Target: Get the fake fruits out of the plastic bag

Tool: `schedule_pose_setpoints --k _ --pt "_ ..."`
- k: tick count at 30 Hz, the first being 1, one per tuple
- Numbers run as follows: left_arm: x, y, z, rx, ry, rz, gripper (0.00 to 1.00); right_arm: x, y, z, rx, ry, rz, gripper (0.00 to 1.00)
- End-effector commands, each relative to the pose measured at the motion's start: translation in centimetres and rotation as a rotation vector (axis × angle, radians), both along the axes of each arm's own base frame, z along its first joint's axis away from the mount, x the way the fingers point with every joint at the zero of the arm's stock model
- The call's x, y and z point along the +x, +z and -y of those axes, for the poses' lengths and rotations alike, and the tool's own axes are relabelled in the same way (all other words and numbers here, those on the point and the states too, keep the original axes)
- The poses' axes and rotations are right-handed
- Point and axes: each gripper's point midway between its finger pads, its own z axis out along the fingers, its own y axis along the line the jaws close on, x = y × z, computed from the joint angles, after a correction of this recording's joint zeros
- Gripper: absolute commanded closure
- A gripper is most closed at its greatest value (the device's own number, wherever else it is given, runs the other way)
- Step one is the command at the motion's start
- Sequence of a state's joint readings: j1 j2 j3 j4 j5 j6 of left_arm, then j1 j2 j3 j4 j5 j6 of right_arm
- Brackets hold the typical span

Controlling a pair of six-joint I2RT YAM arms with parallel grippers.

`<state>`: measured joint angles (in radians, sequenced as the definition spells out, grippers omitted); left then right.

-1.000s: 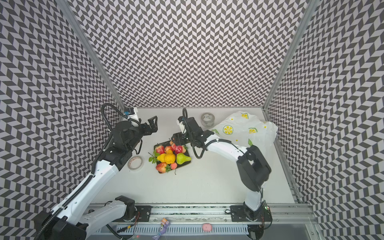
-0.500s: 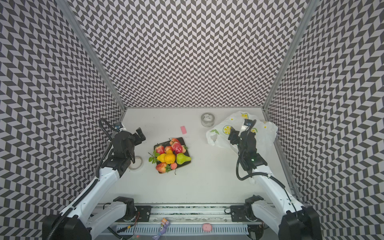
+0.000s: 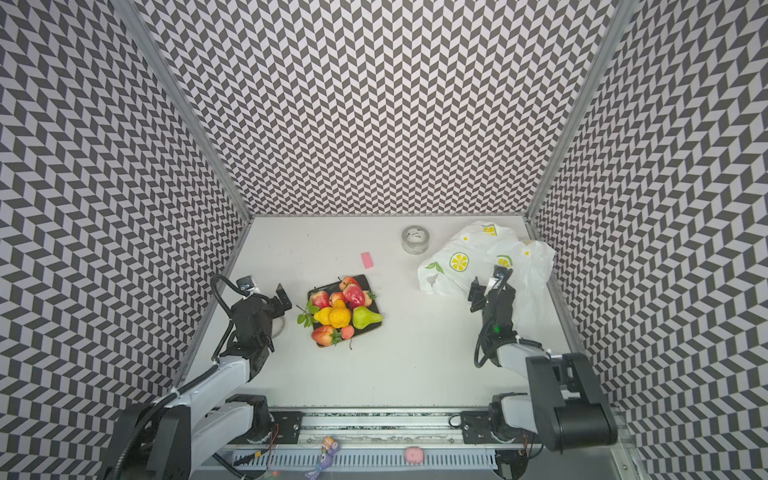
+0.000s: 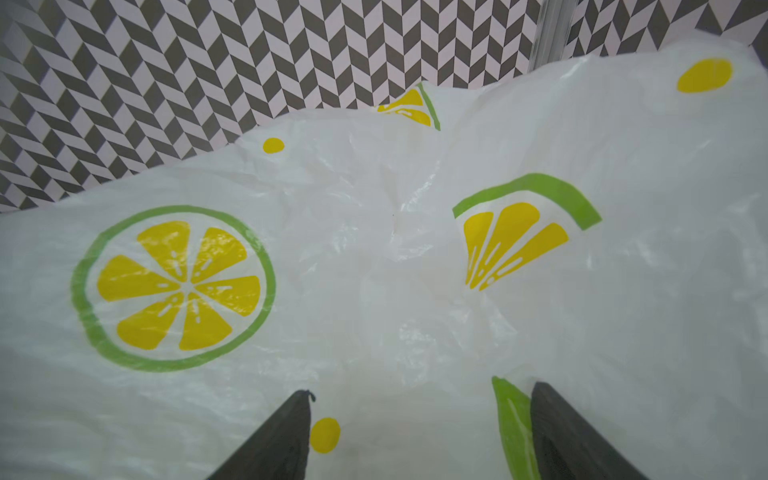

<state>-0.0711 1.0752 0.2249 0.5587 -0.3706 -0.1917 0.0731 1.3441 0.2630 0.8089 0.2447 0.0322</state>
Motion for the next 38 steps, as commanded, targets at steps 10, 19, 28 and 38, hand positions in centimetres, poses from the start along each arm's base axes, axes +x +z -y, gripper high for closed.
schedule_pose_setpoints --k 10,19,28,38 --pt "3.4 3.4 2.3 0.098 -0.159 0.235 0.00 2.0 3.4 -1.0 0.035 0.117 0.229 0.19" --pt "5.1 0.9 2.1 0.111 -0.151 0.184 0.00 1.3 3.3 -0.8 0.041 0.108 0.262 0.09" --pt "4.8 1.2 1.9 0.131 -0.132 0.212 0.00 1.0 3.6 -0.8 0.037 0.110 0.290 0.07" --pt "5.4 0.9 1.9 0.109 -0.165 0.197 0.00 1.0 3.6 -1.0 0.028 0.118 0.286 0.01"
